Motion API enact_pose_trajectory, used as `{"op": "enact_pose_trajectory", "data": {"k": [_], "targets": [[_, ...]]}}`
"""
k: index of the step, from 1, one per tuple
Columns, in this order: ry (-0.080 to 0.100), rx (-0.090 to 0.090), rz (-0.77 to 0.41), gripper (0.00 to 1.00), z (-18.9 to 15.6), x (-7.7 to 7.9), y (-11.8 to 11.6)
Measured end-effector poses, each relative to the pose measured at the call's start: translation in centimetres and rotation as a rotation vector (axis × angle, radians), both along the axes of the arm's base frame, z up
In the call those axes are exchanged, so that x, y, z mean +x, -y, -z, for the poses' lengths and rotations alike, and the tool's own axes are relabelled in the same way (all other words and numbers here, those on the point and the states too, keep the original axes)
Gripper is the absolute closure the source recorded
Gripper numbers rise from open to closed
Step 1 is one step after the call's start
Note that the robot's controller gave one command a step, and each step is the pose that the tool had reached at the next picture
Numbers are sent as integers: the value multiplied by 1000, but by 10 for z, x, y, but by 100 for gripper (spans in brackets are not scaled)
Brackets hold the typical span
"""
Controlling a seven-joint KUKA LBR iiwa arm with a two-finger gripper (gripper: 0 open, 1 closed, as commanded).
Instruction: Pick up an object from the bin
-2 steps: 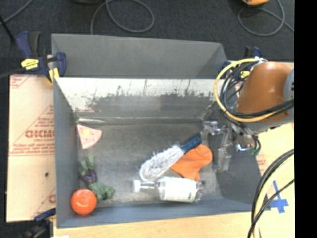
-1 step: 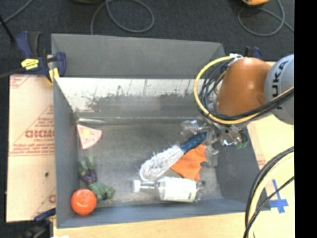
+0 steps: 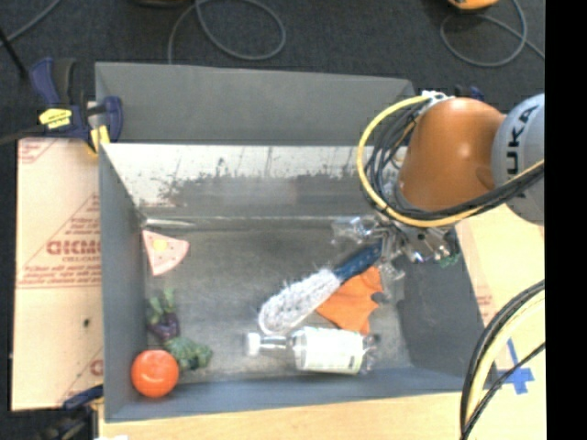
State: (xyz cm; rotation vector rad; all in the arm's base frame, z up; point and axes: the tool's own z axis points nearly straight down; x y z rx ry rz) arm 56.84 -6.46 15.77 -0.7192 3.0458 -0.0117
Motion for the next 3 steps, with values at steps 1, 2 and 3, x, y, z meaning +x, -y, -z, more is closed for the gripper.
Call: {"op": "enact_pose_trajectory", "data": {"k": [1, 2, 3], "targets": [[0, -1, -147, 0, 50, 14, -15], [5, -6, -389, 100, 85, 17, -31], [5, -6, -389, 100, 85, 17, -31]]}}
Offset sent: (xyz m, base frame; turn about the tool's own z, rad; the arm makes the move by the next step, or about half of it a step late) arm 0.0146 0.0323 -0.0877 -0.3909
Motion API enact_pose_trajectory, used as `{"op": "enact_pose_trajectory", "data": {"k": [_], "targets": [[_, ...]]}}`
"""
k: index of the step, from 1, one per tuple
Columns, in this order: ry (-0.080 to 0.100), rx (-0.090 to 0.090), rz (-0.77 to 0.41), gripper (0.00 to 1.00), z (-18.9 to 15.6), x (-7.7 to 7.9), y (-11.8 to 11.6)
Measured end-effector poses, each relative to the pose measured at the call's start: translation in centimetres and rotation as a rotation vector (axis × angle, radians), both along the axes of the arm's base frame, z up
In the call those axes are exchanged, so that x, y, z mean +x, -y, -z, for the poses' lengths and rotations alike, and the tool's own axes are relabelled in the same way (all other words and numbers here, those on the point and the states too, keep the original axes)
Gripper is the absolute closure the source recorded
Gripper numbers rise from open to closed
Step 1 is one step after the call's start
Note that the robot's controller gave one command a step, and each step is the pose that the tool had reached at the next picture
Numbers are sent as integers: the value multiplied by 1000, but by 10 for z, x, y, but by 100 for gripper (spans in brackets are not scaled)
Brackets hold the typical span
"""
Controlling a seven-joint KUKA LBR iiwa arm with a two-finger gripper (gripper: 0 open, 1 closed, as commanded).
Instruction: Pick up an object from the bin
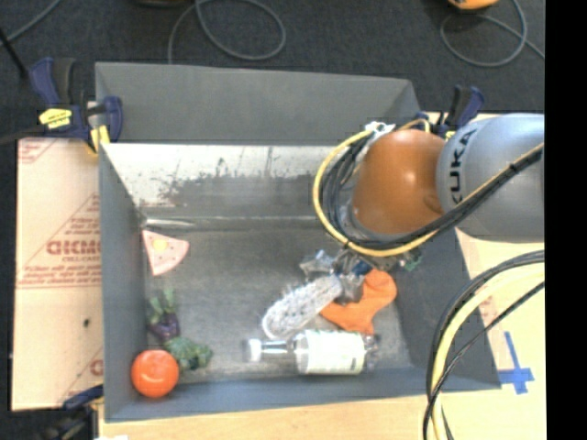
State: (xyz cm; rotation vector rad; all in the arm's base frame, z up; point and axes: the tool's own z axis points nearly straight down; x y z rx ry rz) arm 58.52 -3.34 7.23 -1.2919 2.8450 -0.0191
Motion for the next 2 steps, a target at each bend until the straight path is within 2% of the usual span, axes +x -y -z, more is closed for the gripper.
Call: {"op": "enact_pose_trajectory", "data": {"k": [2], "targets": [[-9, 1, 1, 100, -17, -3, 0]]}}
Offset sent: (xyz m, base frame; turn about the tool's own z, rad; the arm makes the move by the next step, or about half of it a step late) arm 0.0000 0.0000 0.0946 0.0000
